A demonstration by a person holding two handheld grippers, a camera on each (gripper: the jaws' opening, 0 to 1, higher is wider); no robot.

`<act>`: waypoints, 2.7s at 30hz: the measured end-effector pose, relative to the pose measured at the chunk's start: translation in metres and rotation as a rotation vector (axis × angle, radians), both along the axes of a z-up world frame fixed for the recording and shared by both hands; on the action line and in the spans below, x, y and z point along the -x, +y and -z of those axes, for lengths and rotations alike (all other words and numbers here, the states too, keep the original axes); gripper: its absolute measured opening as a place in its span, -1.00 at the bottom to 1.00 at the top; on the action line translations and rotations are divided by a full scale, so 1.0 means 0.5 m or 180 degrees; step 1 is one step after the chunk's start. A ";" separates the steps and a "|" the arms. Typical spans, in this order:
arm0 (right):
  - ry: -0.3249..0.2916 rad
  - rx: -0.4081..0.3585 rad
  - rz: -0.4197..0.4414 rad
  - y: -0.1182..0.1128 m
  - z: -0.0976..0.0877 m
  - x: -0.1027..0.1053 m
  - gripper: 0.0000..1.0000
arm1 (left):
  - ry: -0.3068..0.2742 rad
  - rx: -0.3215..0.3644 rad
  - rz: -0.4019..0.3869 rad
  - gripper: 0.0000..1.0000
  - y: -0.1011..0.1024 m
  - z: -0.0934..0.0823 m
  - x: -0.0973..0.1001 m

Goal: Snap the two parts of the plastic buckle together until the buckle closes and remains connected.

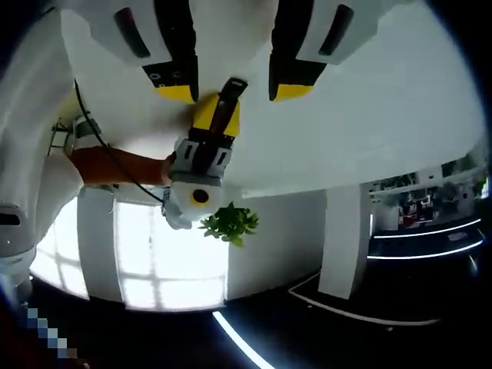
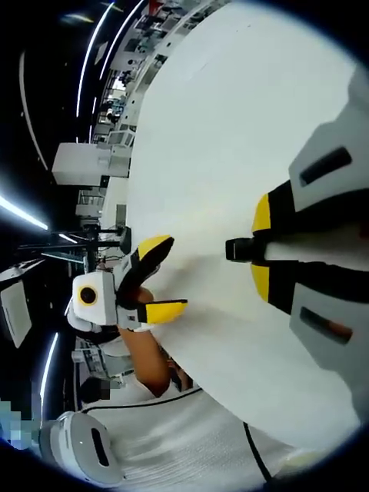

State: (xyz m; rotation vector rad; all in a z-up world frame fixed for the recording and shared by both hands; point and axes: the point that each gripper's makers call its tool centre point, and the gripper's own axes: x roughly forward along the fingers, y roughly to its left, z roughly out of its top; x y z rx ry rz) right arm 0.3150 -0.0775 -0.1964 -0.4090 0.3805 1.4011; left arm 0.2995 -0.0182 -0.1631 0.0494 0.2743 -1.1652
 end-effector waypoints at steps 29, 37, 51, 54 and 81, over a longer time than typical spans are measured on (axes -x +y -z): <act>0.0034 0.0018 0.0138 0.001 -0.003 -0.108 -0.76 | -0.0118 0.0171 -0.0442 -0.37 0.046 -0.032 -0.037; 0.0036 0.0037 0.0129 -0.017 0.000 -0.199 -0.76 | -0.0016 0.0351 -0.0514 -0.28 0.053 -0.044 -0.024; 0.0039 0.0015 0.0132 -0.034 0.008 -0.277 -0.76 | 0.0056 0.0244 -0.1060 -0.28 0.113 -0.022 -0.063; 0.0047 0.0020 0.0136 -0.036 0.008 -0.283 -0.76 | 0.0058 0.0204 -0.1185 -0.27 0.125 -0.016 -0.068; 0.0054 -0.0044 0.0114 -0.029 0.010 -0.301 -0.75 | 0.0139 0.0145 -0.1230 -0.28 0.120 0.004 -0.060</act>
